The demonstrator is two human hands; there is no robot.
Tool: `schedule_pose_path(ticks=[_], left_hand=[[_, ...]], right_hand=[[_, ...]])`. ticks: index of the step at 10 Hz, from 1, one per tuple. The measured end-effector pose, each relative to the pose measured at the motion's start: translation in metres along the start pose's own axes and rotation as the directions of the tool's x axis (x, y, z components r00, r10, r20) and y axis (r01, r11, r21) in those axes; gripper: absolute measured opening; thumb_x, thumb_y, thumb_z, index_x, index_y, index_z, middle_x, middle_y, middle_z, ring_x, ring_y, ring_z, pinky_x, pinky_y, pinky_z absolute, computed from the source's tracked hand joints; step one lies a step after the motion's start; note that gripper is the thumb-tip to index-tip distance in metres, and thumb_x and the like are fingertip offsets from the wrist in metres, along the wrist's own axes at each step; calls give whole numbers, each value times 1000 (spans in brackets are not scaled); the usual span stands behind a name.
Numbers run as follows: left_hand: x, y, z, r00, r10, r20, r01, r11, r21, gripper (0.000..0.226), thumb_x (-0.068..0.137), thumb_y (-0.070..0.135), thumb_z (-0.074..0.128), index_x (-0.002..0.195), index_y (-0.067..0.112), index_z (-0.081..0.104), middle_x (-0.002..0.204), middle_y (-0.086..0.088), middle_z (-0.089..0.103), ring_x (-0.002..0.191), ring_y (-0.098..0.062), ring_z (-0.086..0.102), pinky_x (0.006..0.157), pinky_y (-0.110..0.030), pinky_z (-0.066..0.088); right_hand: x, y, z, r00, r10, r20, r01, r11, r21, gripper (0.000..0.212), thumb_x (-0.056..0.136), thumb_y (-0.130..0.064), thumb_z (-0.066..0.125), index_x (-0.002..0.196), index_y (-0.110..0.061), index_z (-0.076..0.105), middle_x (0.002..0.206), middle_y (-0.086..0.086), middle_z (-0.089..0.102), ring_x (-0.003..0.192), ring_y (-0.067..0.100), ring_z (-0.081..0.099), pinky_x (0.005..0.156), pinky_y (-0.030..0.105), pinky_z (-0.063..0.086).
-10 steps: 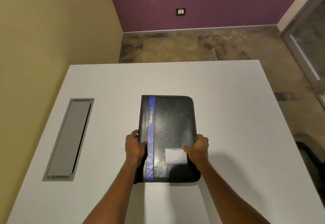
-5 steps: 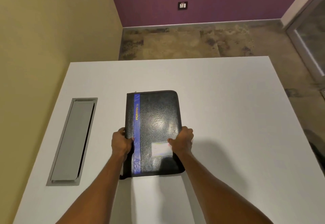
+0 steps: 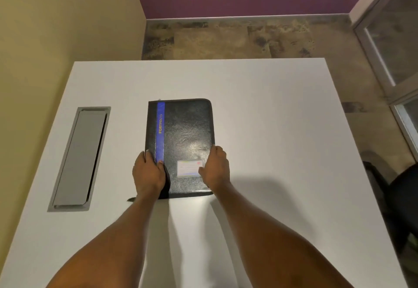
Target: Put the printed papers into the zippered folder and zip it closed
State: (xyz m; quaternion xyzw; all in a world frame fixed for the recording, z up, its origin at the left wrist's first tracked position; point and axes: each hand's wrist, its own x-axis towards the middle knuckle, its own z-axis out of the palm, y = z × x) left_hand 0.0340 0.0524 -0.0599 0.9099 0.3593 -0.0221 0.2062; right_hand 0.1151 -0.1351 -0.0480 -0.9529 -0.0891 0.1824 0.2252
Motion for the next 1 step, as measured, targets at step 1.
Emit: schedule_pose_path(ticks=[1], left_hand=[[-28, 15, 10, 982, 178, 57, -181, 983, 39, 55, 101, 24, 60, 147, -3, 47, 151, -23, 49, 142, -42, 43, 117, -54, 36]], right_hand=[[-19, 15, -8, 996, -81, 23, 82, 995, -59, 65, 90, -31, 65, 144, -5, 40, 147, 13, 46, 136, 30, 45, 114, 40, 39]])
